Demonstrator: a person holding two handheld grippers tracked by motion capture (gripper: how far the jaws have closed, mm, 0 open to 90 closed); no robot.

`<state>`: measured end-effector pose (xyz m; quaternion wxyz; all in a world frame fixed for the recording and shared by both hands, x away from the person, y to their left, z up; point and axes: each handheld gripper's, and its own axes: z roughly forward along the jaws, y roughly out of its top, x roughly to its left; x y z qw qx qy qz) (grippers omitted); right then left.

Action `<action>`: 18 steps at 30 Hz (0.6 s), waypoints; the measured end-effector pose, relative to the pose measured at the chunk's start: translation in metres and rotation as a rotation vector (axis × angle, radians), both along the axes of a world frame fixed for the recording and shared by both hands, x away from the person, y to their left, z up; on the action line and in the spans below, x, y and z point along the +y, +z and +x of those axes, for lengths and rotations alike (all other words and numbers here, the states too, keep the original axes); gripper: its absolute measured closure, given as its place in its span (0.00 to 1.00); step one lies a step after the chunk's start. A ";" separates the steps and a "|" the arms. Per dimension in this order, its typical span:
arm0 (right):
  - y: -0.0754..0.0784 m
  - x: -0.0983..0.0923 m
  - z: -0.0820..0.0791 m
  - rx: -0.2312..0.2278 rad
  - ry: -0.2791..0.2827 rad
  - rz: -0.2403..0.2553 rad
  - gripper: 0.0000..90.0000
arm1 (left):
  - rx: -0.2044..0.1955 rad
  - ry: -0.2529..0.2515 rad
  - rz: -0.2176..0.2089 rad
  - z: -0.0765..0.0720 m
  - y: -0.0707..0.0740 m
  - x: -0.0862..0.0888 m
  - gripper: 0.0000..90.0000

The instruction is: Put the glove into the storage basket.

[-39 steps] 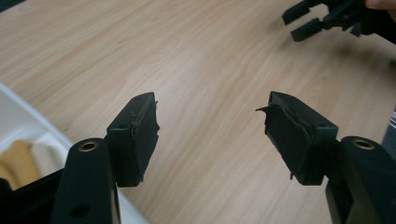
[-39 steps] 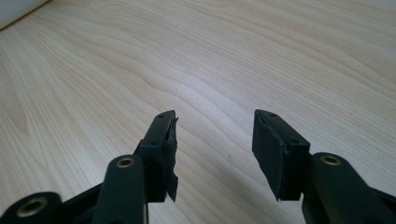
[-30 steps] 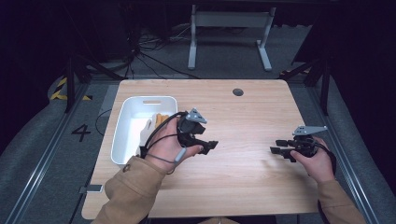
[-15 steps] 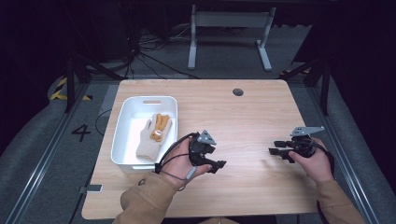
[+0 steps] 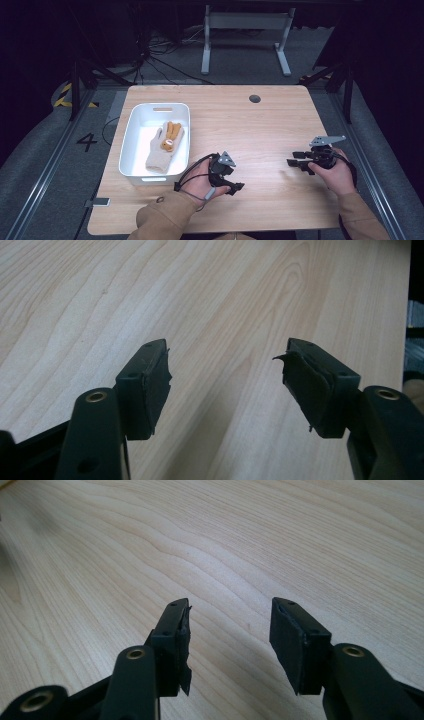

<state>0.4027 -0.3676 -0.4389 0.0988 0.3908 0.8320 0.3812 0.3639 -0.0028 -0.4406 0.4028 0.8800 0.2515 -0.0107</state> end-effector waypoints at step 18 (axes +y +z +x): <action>-0.007 0.003 0.002 0.014 0.005 -0.019 0.56 | -0.030 -0.012 0.008 -0.002 -0.014 0.000 0.38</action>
